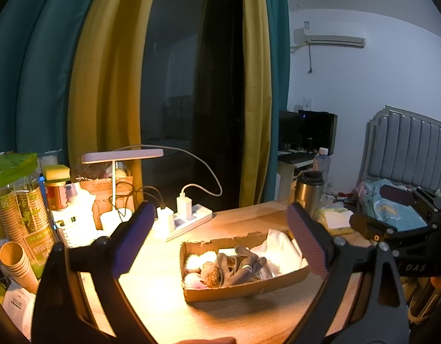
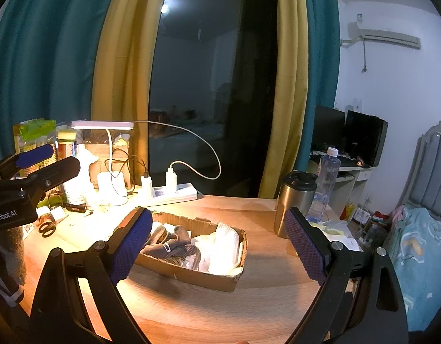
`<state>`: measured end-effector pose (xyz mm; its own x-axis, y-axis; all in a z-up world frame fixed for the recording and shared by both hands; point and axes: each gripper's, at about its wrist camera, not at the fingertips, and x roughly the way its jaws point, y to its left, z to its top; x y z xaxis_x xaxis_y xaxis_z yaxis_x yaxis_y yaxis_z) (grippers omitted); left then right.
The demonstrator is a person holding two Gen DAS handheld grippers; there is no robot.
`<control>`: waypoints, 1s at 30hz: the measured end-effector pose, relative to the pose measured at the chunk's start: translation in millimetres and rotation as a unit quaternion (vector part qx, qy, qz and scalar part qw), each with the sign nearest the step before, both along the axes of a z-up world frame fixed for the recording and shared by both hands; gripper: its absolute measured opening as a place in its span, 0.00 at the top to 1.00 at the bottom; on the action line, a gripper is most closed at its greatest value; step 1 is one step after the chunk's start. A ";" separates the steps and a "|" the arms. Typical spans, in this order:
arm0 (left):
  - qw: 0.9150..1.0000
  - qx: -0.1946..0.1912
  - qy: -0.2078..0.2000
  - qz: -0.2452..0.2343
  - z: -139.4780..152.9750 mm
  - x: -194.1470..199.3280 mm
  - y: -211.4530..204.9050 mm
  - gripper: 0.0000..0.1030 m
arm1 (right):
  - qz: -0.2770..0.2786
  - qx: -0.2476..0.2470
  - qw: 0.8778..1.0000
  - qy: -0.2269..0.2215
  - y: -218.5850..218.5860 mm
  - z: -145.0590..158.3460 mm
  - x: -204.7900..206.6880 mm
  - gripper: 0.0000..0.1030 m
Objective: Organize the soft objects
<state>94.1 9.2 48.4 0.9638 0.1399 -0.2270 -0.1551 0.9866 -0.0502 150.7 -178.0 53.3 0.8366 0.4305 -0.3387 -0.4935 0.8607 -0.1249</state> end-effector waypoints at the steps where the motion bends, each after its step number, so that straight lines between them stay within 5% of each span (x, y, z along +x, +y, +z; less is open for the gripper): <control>1: 1.000 0.000 0.000 -0.001 -0.2 0.0 -0.5 0.08 | 0.000 0.000 1.000 0.000 0.0 0.0 0.0 0.08; 30: 1.000 -0.001 0.000 -0.005 0.4 1.8 -6.6 0.08 | -0.001 0.000 1.000 0.000 -1.4 0.2 0.5 0.08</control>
